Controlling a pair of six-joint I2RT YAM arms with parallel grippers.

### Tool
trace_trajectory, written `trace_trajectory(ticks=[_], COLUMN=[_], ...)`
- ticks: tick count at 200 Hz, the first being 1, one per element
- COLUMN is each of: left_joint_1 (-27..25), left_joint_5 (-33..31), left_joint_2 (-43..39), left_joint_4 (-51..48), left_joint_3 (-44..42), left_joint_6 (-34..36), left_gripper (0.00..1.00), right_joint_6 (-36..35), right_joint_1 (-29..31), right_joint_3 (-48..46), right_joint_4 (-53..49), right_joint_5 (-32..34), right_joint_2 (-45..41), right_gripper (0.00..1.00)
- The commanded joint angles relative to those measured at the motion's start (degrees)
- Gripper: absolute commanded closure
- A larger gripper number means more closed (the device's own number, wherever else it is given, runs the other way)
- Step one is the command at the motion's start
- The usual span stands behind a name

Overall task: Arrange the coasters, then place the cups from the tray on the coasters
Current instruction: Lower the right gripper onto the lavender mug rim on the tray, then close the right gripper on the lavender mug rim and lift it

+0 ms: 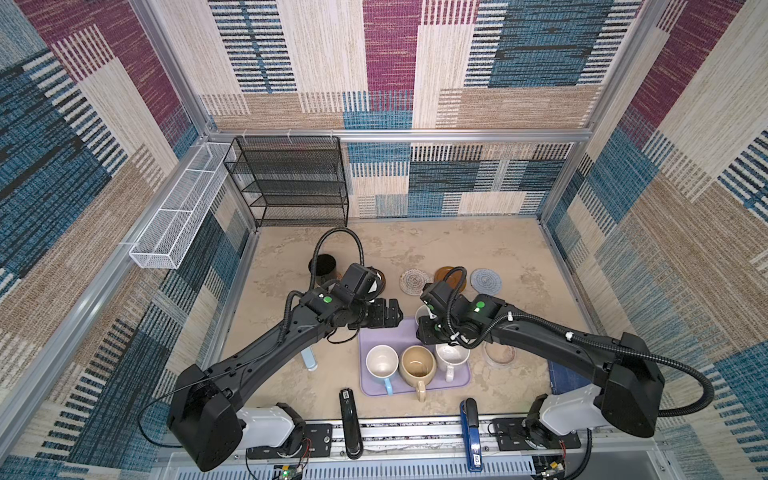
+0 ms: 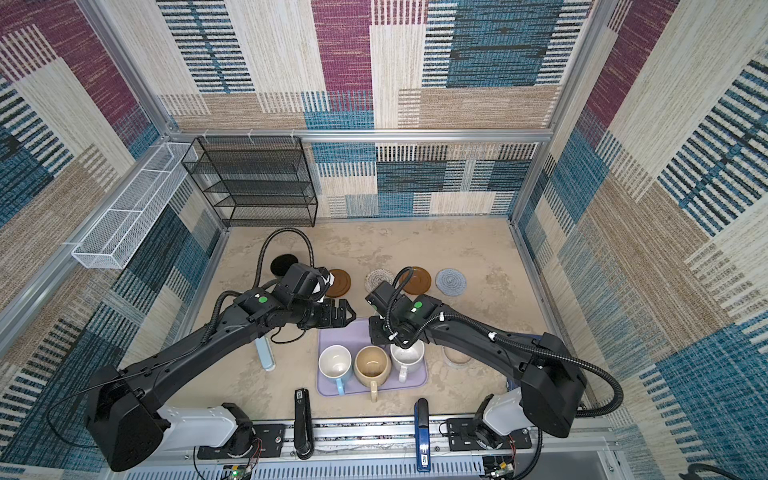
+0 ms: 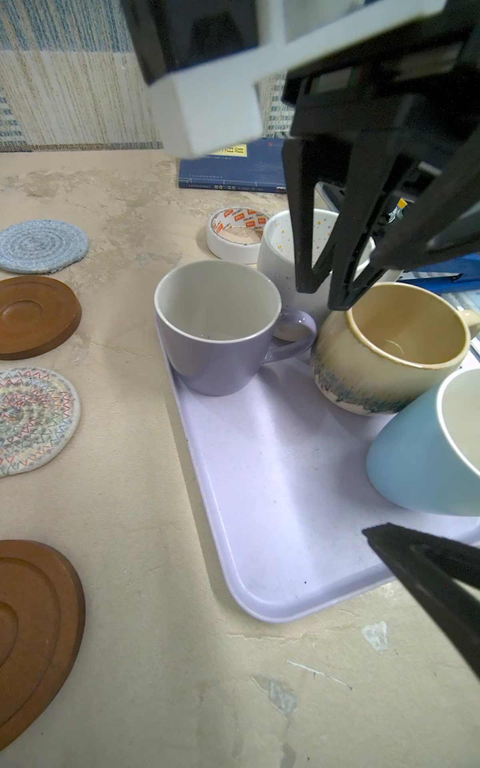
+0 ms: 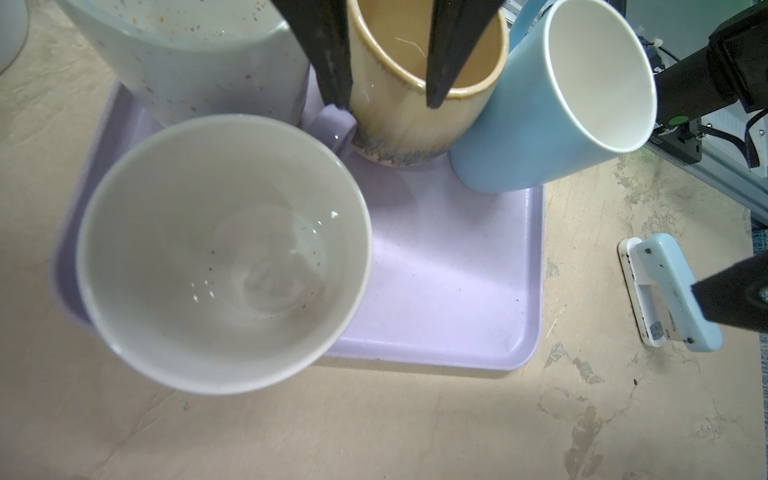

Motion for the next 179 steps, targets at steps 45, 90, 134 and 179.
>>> trace_trajectory(ticks=[45,90,134,179], left_joint_1=[-0.1,-0.1,-0.1,-0.1], left_joint_5=[-1.2,-1.1,-0.9,-1.1], left_joint_2=[0.1,0.5,0.8,0.4], left_joint_4=[1.0,1.4,1.6,1.4], left_joint_3=[-0.1,-0.4,-0.3,-0.5], left_joint_6=[-1.2,-1.3,-0.9,-1.4], left_gripper=[0.02,0.02,0.02,0.02], right_joint_6=[1.8,2.0,2.2,2.2], right_joint_1=[0.5,0.5,0.4,0.5], right_joint_3=[-0.1,0.6,0.9,0.7], right_joint_4=[0.6,-0.4,-1.0,-1.1], right_joint_5=[1.5,4.0,6.7,9.0], right_joint_2=[2.6,4.1,4.9,6.1], right_gripper=[0.65,0.66,0.66,0.66])
